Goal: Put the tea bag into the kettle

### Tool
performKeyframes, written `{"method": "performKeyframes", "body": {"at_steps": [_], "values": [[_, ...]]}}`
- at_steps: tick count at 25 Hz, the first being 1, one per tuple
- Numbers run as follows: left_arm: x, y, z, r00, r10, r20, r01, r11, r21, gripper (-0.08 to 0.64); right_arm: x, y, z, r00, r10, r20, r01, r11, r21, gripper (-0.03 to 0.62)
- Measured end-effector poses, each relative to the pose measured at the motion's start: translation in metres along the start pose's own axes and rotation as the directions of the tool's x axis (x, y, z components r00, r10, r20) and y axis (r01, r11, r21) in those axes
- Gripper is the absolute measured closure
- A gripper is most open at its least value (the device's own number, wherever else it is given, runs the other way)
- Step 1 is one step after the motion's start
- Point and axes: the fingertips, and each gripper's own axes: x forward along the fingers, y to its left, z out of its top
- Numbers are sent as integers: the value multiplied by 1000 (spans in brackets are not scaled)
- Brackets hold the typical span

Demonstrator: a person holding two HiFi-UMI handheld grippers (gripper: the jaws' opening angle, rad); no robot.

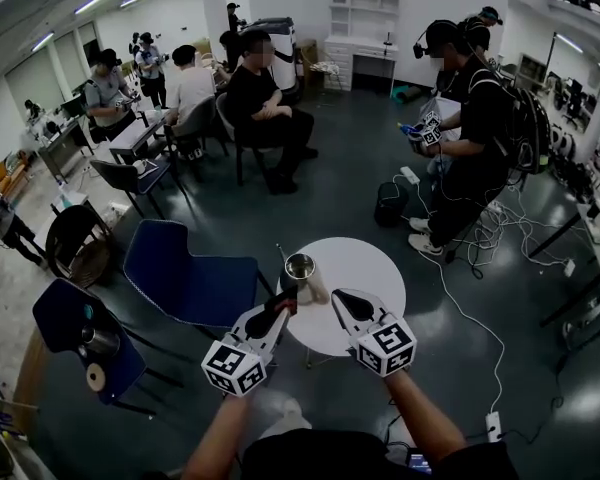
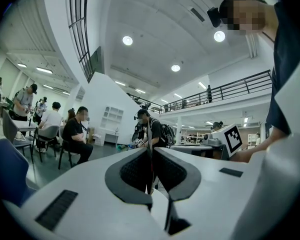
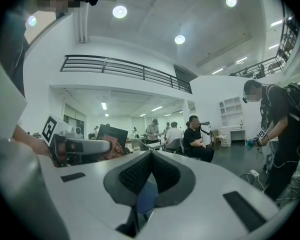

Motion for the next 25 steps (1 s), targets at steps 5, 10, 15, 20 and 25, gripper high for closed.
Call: {"method": "performKeyframes", "body": {"at_steps": [5, 10, 15, 20, 25], "values": [[6, 26, 6, 1000, -4, -16, 4, 1000, -12, 520, 23, -3, 10, 1000, -16, -4, 16, 1000, -3, 575], [15, 51, 10, 1000, -20, -11, 20, 999, -25, 520, 46, -11, 12, 999, -31, -19, 31, 999, -9, 575], [18, 92, 12, 1000, -25, 3, 25, 999, -43, 520, 83, -15, 10, 998, -49, -36, 48, 999, -14, 575], [17, 122, 9, 999, -53, -3, 53, 998, -41, 520, 113, -10, 1, 996, -74, -56, 74, 997, -12, 575], [20, 142, 9, 996, -88, -18, 88, 995, -40, 520, 138, -9, 1, 994, -91, -64, 91, 996, -9, 575]]}}
